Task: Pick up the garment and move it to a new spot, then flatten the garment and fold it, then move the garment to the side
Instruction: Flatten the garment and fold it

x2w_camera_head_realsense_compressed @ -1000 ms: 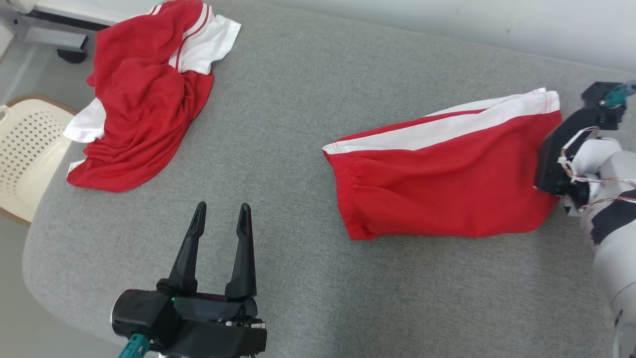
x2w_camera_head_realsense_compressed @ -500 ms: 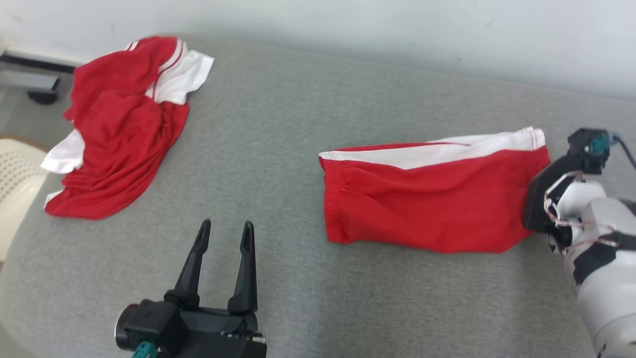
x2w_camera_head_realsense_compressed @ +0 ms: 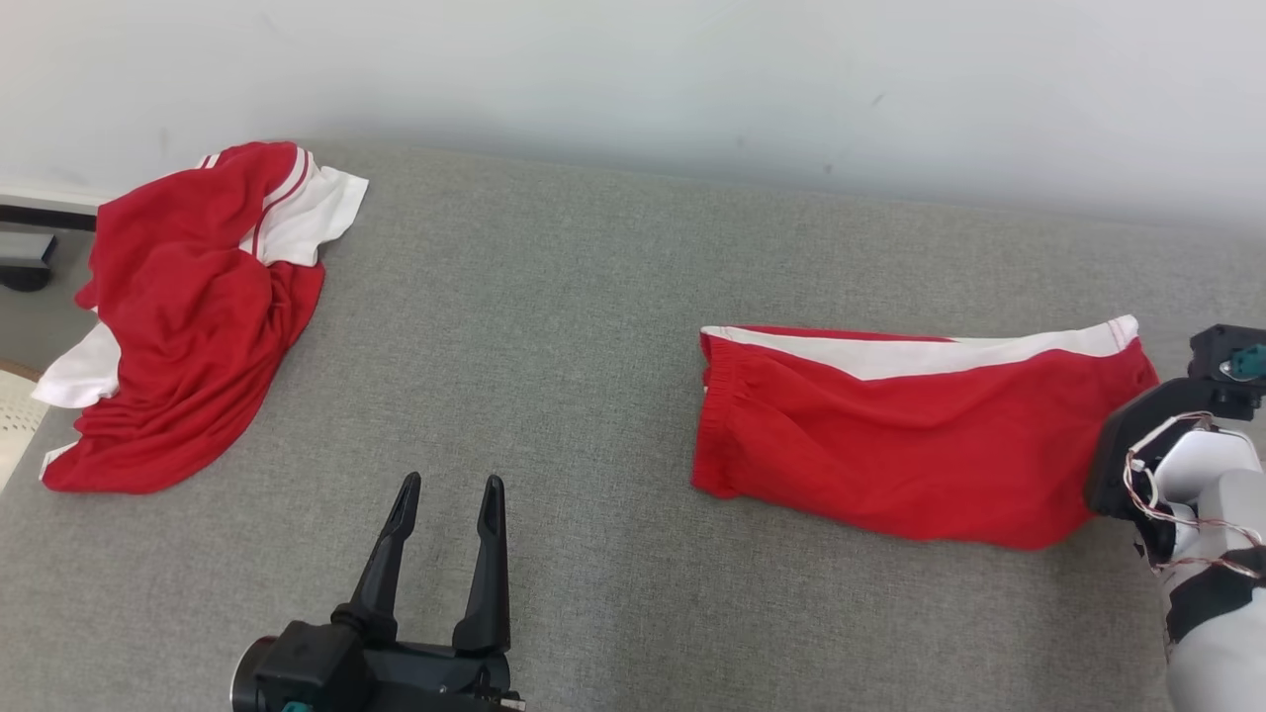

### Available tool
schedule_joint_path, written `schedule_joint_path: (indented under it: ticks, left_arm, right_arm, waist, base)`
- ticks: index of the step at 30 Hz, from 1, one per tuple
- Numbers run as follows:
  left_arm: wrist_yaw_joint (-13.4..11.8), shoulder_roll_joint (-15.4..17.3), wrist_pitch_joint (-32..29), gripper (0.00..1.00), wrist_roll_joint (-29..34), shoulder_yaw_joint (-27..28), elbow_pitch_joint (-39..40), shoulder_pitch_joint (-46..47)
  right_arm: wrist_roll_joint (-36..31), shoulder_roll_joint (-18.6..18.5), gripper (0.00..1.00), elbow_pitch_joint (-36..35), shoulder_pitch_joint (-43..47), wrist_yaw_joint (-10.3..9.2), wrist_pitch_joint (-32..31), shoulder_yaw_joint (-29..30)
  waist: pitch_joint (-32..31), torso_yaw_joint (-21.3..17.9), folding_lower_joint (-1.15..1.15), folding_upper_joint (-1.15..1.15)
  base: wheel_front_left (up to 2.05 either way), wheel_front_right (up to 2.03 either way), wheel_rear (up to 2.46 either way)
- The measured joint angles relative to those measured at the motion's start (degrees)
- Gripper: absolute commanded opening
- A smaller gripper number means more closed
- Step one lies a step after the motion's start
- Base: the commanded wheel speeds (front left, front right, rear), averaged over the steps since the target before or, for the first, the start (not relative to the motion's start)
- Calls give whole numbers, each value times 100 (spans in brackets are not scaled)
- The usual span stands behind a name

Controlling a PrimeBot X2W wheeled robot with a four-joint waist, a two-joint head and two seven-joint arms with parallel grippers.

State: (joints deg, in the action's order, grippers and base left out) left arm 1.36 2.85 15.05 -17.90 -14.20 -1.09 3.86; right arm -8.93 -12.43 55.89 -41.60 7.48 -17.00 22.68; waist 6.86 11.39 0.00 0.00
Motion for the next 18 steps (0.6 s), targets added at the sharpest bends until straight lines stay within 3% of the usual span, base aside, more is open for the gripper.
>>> schedule_joint_path:
  ticks: [7, 12, 18]
  left_arm:
    - [-1, 0, 0, 100, -21, -24, -36, 2]
    - [-3, 0, 0, 100, -43, -36, -56, 0]
    - [-1, -1, 0, 100, -96, -88, -82, 5]
  right_arm:
    - [-288, 572, 0, -1188, 387, 0, -219, -15]
    - [-4, 872, 0, -2117, 750, 0, -439, -737]
    - [426, 938, 0, -2791, 1137, 0, -849, -1626]
  waist:
    - [-68, 2, 0, 1]
    - [-88, 65, 0, 1]
    - [-70, 148, 0, 0]
  base:
    - [0, 0, 0]
    - [0, 0, 0]
    - [0, 0, 0]
